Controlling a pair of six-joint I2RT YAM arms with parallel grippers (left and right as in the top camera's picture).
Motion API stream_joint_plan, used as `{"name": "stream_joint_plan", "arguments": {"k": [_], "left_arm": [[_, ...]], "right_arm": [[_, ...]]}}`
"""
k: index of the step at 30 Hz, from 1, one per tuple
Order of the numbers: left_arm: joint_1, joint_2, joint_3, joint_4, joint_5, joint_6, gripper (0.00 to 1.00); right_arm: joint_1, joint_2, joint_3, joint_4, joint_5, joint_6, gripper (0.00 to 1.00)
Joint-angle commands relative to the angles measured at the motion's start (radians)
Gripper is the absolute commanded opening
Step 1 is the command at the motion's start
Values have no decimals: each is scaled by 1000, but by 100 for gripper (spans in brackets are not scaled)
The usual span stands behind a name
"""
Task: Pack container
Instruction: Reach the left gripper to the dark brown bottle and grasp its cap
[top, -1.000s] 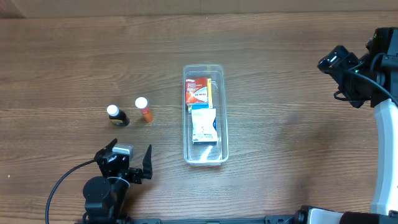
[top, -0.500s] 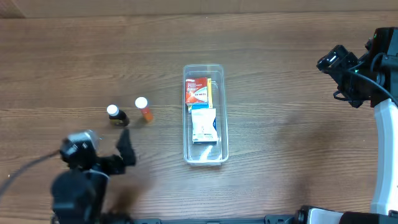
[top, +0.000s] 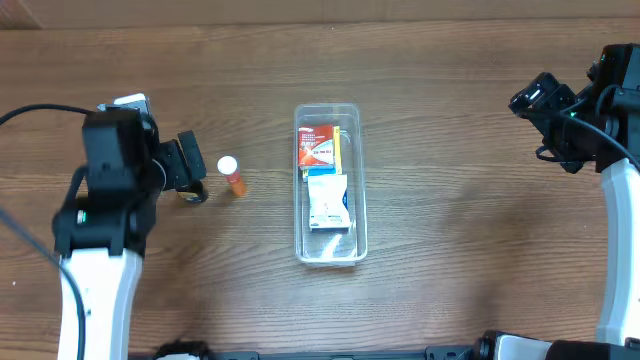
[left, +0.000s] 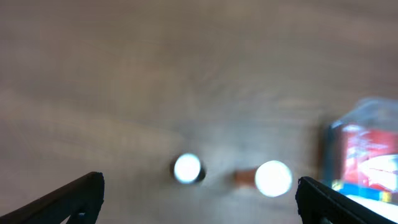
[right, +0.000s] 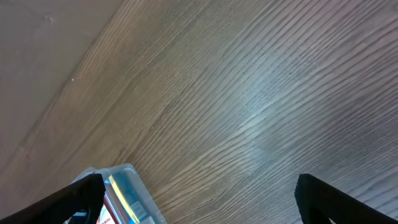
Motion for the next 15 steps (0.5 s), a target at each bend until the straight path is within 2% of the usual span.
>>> {"name": "stream_joint_plan", "arguments": {"k": [1,9,15], "left_arm": [[77,161,32,-43,14,-119,100],[163,395,31,-48,208,-48,100],[160,500,32,-36,273,30,90]], "right_arm": [[-3,1,7,5,-9,5,100],[-3,1,7,5,-9,5,100],[-3,1,7,5,-9,5,100]]}}
